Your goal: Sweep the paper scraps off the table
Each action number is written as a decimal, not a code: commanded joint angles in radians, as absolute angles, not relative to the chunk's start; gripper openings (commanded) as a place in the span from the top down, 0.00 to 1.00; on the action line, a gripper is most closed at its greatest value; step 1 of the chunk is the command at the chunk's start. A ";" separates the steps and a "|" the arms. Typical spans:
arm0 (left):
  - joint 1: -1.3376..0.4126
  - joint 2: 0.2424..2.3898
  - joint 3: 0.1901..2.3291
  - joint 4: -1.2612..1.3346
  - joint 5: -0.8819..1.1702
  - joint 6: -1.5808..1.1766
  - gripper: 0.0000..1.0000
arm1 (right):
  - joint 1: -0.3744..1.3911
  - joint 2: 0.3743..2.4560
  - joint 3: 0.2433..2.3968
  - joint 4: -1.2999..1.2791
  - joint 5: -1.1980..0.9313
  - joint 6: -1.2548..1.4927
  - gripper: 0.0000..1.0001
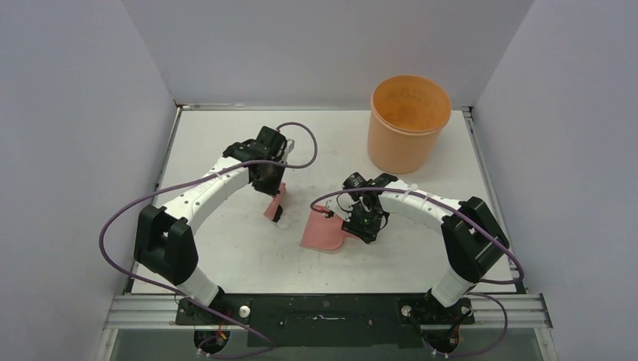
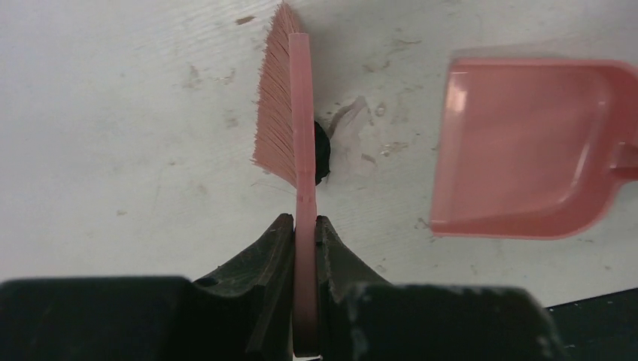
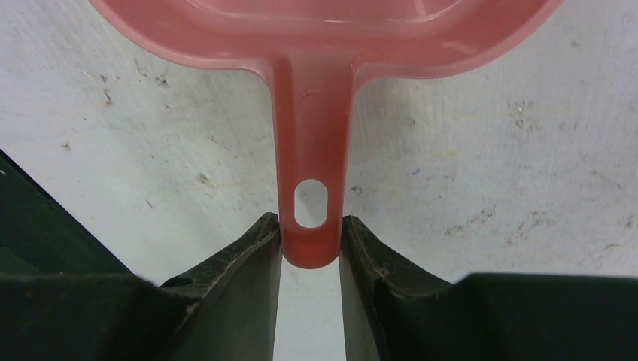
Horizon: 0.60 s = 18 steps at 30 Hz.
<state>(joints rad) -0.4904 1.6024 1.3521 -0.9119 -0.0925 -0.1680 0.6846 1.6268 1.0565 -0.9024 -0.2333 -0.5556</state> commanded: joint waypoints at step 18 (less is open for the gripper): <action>-0.642 1.345 1.463 -0.918 0.075 -0.423 1.00 | 0.686 1.559 1.009 -0.840 -0.291 -0.526 0.95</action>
